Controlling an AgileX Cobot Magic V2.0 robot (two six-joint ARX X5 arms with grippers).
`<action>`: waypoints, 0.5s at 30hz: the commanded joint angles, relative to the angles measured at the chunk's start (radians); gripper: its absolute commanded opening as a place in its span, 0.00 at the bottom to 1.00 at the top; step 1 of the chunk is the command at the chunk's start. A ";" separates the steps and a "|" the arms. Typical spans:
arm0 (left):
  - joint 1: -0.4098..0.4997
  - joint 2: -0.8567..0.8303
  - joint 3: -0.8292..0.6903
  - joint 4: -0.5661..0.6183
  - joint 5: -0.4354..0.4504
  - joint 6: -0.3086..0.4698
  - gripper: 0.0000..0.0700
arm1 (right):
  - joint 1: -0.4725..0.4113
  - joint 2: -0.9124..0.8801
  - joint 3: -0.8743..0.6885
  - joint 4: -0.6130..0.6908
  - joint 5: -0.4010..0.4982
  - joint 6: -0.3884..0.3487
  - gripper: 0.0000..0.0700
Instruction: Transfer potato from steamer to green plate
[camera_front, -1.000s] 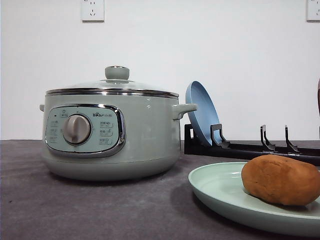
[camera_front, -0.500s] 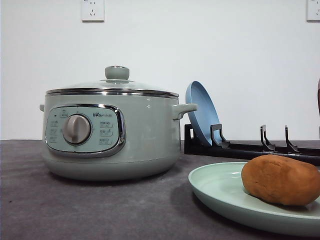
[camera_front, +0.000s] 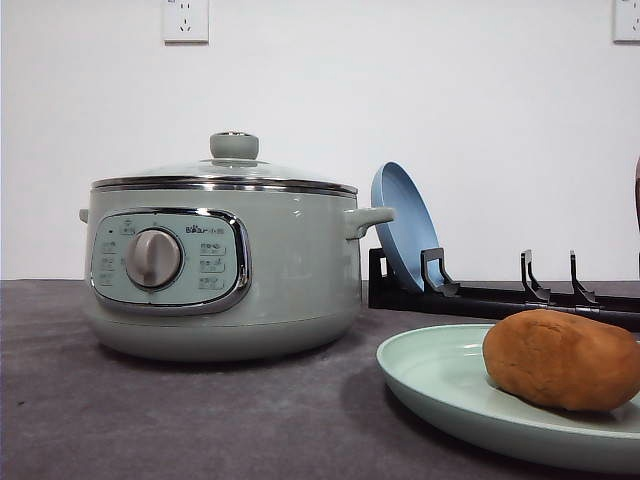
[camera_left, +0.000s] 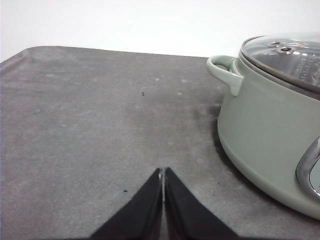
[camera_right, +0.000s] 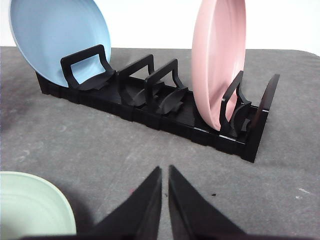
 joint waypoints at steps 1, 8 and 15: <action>0.002 0.000 -0.021 0.015 -0.003 -0.002 0.00 | 0.000 -0.002 -0.004 0.013 0.000 0.010 0.02; 0.002 0.000 -0.021 0.015 -0.003 -0.002 0.00 | 0.000 -0.002 -0.004 0.013 0.000 0.010 0.02; 0.002 0.000 -0.021 0.015 -0.003 -0.002 0.00 | 0.000 -0.002 -0.004 0.013 0.000 0.011 0.02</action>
